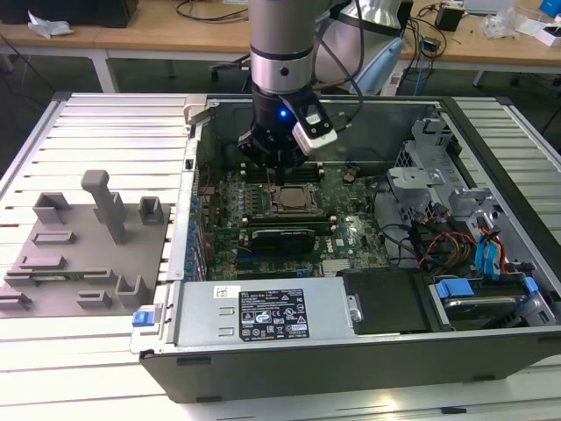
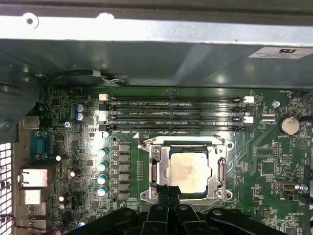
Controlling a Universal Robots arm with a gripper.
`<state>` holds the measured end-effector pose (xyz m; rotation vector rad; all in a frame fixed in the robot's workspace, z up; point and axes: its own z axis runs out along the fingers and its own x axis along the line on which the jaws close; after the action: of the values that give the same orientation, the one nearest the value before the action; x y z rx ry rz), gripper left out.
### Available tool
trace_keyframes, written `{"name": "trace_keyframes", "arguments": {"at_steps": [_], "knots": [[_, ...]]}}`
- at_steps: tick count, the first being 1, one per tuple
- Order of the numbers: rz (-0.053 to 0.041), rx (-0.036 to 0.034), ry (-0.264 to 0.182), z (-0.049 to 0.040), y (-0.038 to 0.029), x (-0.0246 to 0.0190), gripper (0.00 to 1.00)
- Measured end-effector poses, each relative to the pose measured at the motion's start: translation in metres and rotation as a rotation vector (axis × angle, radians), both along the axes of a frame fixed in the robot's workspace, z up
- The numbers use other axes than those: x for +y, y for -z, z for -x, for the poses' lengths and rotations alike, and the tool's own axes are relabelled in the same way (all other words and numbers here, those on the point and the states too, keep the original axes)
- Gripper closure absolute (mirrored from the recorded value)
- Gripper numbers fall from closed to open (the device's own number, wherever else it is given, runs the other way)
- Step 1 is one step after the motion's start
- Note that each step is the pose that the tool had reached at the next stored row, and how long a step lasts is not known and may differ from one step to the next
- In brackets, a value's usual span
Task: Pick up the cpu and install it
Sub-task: 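Install the first cpu locking lever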
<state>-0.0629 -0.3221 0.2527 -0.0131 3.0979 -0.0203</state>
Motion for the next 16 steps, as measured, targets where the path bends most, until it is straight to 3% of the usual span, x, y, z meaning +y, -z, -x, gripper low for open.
{"name": "trace_keyframes", "arguments": {"at_steps": [6, 12, 16], "knots": [[0.0001, 0.0001, 0.000, 0.0010, -0.0008, 0.0000, 0.89], [0.0000, -0.0001, 0.000, 0.0212, -0.0007, 0.0004, 0.89], [-0.0010, -0.0002, 0.000, 0.0299, -0.0007, 0.0004, 0.89]]}}
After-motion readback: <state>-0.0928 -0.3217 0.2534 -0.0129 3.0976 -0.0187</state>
